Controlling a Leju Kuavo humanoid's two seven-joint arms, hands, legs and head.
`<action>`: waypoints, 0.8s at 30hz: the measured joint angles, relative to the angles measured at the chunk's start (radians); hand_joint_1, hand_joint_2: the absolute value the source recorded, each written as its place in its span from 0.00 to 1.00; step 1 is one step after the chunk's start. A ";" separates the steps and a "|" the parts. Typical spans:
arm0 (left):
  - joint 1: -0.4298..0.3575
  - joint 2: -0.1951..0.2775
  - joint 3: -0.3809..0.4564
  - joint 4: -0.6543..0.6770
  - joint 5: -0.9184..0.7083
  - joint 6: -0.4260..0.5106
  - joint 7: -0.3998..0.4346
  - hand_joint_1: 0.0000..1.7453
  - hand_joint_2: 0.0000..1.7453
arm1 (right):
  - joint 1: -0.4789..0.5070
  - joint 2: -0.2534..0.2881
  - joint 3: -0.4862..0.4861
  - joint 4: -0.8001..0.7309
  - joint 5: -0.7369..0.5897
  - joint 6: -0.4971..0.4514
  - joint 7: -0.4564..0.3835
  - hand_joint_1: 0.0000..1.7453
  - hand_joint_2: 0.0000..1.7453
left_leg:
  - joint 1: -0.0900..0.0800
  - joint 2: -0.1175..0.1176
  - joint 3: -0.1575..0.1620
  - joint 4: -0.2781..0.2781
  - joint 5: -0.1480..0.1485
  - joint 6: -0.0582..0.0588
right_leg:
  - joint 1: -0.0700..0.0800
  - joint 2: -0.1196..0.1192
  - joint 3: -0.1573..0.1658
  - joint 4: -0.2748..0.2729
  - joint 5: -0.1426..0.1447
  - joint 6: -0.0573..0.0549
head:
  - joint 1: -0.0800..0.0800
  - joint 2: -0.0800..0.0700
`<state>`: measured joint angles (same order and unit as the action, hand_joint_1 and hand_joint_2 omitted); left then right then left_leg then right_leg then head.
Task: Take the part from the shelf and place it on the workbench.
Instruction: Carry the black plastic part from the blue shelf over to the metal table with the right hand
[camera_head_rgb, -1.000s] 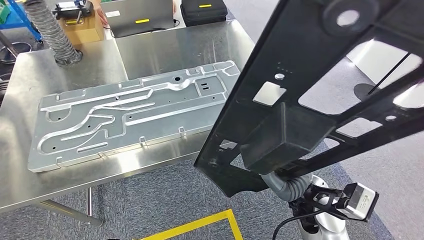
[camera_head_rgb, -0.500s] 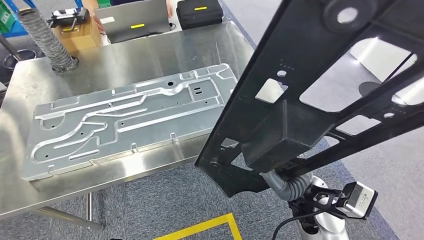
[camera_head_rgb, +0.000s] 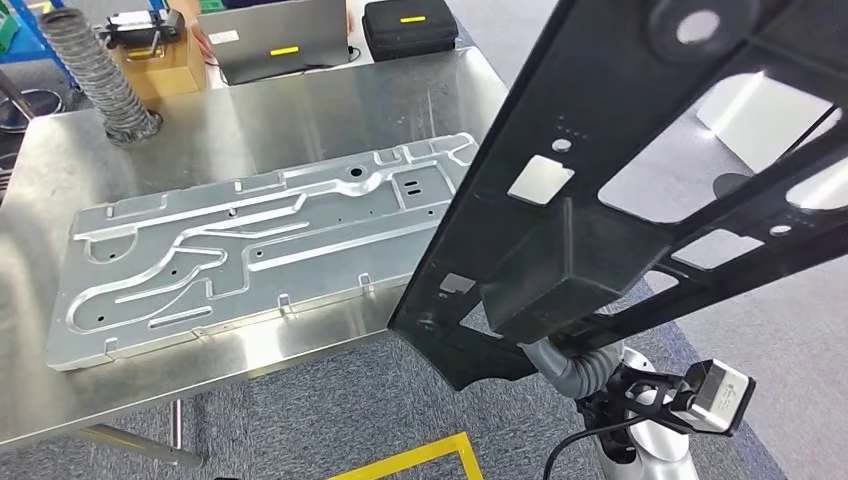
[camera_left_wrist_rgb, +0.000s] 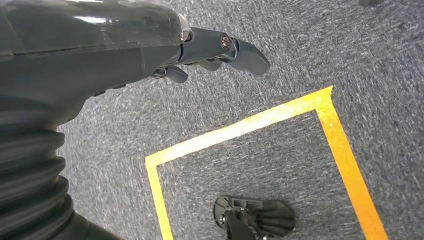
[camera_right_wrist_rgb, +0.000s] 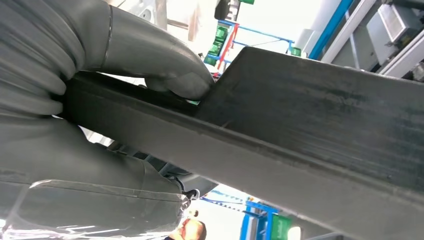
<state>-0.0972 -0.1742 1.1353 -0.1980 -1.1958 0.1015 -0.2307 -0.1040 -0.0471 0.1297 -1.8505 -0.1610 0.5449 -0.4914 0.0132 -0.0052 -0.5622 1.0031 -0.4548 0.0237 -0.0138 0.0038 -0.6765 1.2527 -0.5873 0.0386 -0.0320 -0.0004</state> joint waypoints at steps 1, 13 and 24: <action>0.000 0.000 0.000 0.000 0.000 0.000 0.000 0.00 1.00 | 0.000 0.000 0.000 0.002 0.000 -0.001 0.001 0.99 1.00 | 0.000 0.000 0.002 0.000 -0.002 0.001 | 0.000 0.000 -0.028 0.041 -0.003 0.001 | 0.000 0.000; -0.001 0.000 0.000 0.000 0.000 -0.001 0.000 0.00 1.00 | -0.003 -0.006 -0.001 0.011 0.010 -0.004 0.006 0.99 1.00 | -0.004 0.000 -0.007 0.094 -0.088 -0.045 | 0.003 0.000 0.091 -0.251 0.145 -0.054 | 0.000 0.000; 0.005 0.002 0.001 0.000 0.009 -0.010 -0.023 0.00 1.00 | -0.082 -0.063 -0.002 0.105 0.212 -0.091 -0.021 0.99 1.00 | -0.010 -0.001 -0.022 0.010 0.013 -0.022 | 0.013 0.007 0.123 -0.246 0.113 -0.037 | 0.000 0.000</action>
<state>-0.0923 -0.1727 1.1359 -0.1980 -1.1869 0.0911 -0.2537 -0.1864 -0.1097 0.1278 -1.7457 0.0513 0.4535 -0.5120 0.0035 -0.0063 -0.5844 1.0131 -0.4418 0.0014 -0.0013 0.0112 -0.5538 1.0070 -0.4741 0.0017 -0.0324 -0.0004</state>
